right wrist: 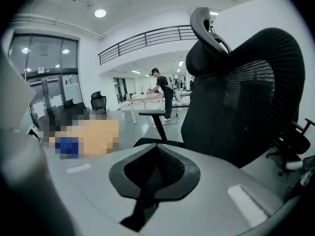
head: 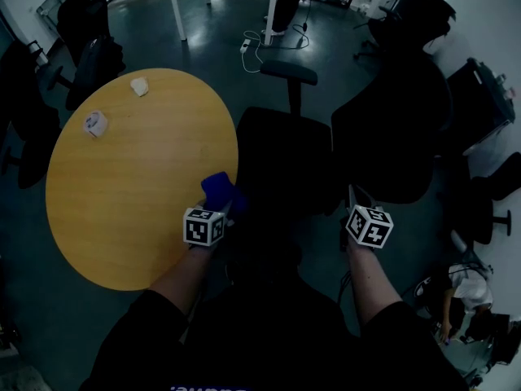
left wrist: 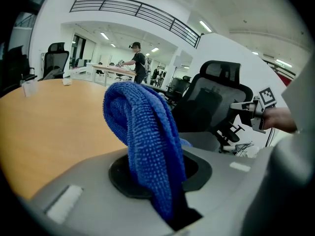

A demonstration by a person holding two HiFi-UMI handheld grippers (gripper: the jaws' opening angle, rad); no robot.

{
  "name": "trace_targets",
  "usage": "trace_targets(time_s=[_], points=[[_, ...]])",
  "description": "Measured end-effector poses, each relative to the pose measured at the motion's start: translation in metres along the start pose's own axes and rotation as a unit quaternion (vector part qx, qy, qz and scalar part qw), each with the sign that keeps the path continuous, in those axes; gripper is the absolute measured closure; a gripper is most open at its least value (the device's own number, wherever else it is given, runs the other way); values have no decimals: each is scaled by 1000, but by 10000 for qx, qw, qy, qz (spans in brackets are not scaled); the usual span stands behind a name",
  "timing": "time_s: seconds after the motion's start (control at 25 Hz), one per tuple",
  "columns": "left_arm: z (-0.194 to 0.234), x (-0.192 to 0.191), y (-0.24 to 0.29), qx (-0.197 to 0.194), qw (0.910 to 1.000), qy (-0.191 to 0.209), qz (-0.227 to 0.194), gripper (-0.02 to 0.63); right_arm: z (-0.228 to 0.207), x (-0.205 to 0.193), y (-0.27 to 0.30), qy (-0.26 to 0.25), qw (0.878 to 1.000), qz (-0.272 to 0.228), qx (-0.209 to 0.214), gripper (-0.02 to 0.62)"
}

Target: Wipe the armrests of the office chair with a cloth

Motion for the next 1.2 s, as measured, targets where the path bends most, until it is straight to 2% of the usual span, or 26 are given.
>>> trace_targets(time_s=[0.2, 0.48, 0.72, 0.84, 1.0, 1.2], points=[[18, -10, -13, 90, 9999, -77, 60, 499, 17, -3, -11, -44, 10000, 11, -23, 591], [7, -8, -34, 63, 9998, 159, -62, 499, 19, 1, -7, -47, 9999, -72, 129, 591], [-59, 10, -31, -279, 9980, 526, -221, 499, 14, 9, -2, -58, 9986, -180, 497, 591], [-110, 17, -24, -616, 9947, 764, -312, 499, 4, 5, 0, -16, 9978, -183, 632, 591], [-174, 22, -14, -1034, 9885, 1074, -264, 499, -10, -2, -2, 74, 9968, -145, 778, 591], [-218, 16, 9, -1232, 9843, 1256, -105, 499, -19, -4, -3, 103, 9954, -145, 945, 591]])
Point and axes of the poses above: the fingertips, and each gripper's own axes: y forward along the fingers, z to its left, x out of its top, the point moved 6 cm from there along -y, backward along the fingers, and after that the axes turned 14 degrees about x, right-handed, at the moved point
